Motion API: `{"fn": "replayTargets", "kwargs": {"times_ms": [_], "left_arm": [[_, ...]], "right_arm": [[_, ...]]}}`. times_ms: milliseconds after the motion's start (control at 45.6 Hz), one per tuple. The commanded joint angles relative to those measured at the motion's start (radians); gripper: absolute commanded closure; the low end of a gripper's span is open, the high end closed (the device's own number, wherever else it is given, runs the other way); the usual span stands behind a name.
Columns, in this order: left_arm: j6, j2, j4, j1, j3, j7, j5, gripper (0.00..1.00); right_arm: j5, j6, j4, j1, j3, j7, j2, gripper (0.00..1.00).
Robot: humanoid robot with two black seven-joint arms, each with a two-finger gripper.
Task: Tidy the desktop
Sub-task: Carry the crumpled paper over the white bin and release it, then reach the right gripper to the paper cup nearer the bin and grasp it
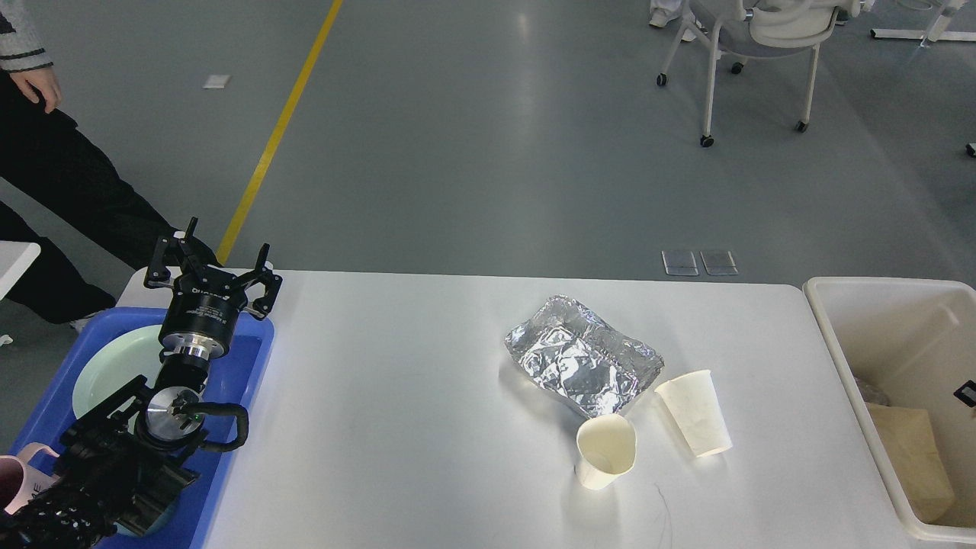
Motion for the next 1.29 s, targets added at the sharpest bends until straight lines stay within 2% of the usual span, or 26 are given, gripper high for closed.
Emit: {"fn": "replayTargets", "kwargs": {"times_ms": [0, 351, 680, 833, 1030, 1184, 1271], "left_arm": [[0.000, 0.000, 0.000, 0.000, 0.000, 0.000, 0.000, 0.03], [0.000, 0.000, 0.000, 0.000, 0.000, 0.000, 0.000, 0.03], [0.000, 0.000, 0.000, 0.000, 0.000, 0.000, 0.000, 0.03], [0.000, 0.000, 0.000, 0.000, 0.000, 0.000, 0.000, 0.03], [0.000, 0.000, 0.000, 0.000, 0.000, 0.000, 0.001, 0.03], [0.000, 0.000, 0.000, 0.000, 0.000, 0.000, 0.001, 0.03], [0.000, 0.000, 0.000, 0.000, 0.000, 0.000, 0.001, 0.03]], "right_arm": [[0.001, 0.000, 0.000, 0.000, -0.002, 0.000, -0.003, 0.00], [0.004, -0.006, -0.016, 0.038, -0.005, 0.001, 0.018, 0.00], [-0.010, 0.023, 0.047, 0.326, -0.004, 0.003, 0.005, 0.00], [-0.034, 0.190, 0.141, 0.556, -0.053, 0.004, 0.011, 0.00], [-0.117, 0.334, 0.384, 0.791, -0.077, 0.006, 0.005, 0.00], [-0.178, 0.431, 0.688, 0.990, -0.074, 0.006, -0.014, 0.00], [-0.246, 0.452, 0.875, 1.082, -0.071, 0.004, -0.015, 0.00]]}}
